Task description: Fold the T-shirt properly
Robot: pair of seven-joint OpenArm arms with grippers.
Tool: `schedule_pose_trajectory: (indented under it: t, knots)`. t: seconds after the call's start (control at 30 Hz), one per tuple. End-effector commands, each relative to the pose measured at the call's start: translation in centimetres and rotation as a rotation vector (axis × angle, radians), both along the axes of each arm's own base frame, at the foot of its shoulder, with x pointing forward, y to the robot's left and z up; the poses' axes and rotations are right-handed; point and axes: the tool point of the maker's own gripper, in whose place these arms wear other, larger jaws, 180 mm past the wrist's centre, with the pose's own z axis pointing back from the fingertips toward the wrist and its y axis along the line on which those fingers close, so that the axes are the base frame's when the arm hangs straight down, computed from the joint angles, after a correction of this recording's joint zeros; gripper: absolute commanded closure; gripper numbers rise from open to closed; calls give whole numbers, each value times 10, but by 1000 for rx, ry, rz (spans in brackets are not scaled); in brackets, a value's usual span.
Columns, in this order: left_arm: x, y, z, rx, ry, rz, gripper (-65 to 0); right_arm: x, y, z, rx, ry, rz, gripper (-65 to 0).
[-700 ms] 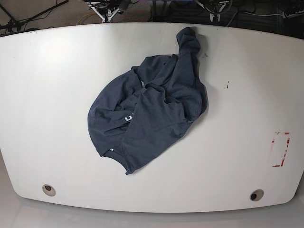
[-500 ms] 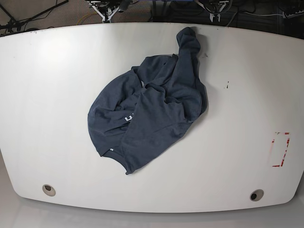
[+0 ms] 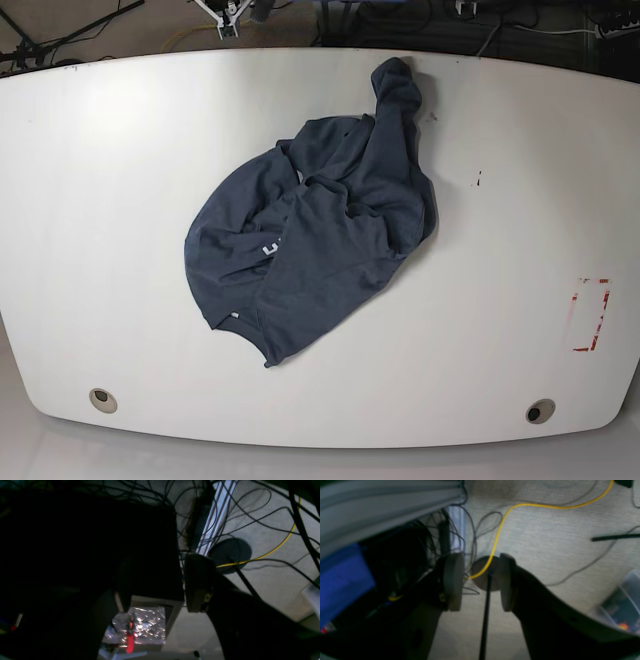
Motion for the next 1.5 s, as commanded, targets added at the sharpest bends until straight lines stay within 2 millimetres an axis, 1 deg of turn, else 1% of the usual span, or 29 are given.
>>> schedule_pose_trajectory:
  t: [0.0, 0.03, 0.37, 0.43, 0.67, 0.7, 0.73, 0.77, 0.83, 0.9, 0.97, 1.17, 1.3, 1.4, 1.47]
  knots:
    - [20, -7, -2, -13, -37, 3, -294, 6, -1, 0, 10, -14, -14, -229]
    - [24, -7, -2, -12, -45, 6, -297, 5, -1, 0, 13, -11, -24, -226]
    - [24, -1, 3, 8, -102, 13, -298, -6, -8, 7, 1, -40, -31, -223]
    - [28, 7, 10, 28, -142, 15, -299, -15, -13, 15, -18, -61, 3, -223]
    - [28, 16, 22, 52, -188, 21, -300, -20, -19, 25, -38, -97, 18, -224]
    - [35, 6, 16, 29, -168, 5, -299, 28, -8, 19, -27, -157, 5, -224]
    - [42, 6, 15, 27, -177, 2, -299, 40, -1, 19, -17, -173, 0, -224]
    - [48, 5, 14, 24, -182, 1, -299, 37, 2, 17, -9, -158, 0, -222]
    - [43, 3, 10, 17, -156, -3, -299, 24, 5, 11, 2, -114, -6, -220]
    - [34, 1, 7, 12, -126, 4, -299, 26, 3, 9, 3, -112, -7, -219]
    - [34, 0, 5, 9, -113, 7, -299, 31, 3, 11, 5, -143, -14, -219]
    - [40, 1, 6, 11, -130, 6, -299, 32, 5, 13, 11, -172, -21, -219]
    - [39, 1, 6, 10, -130, 6, -297, 32, 4, 13, 11, -172, -24, -219]
    - [47, 3, 8, 16, -161, 6, -296, 31, 4, 13, 11, -171, -24, -219]
    - [45, 6, 13, 27, -199, -1, -296, 24, 4, 12, 10, -159, -26, -219]
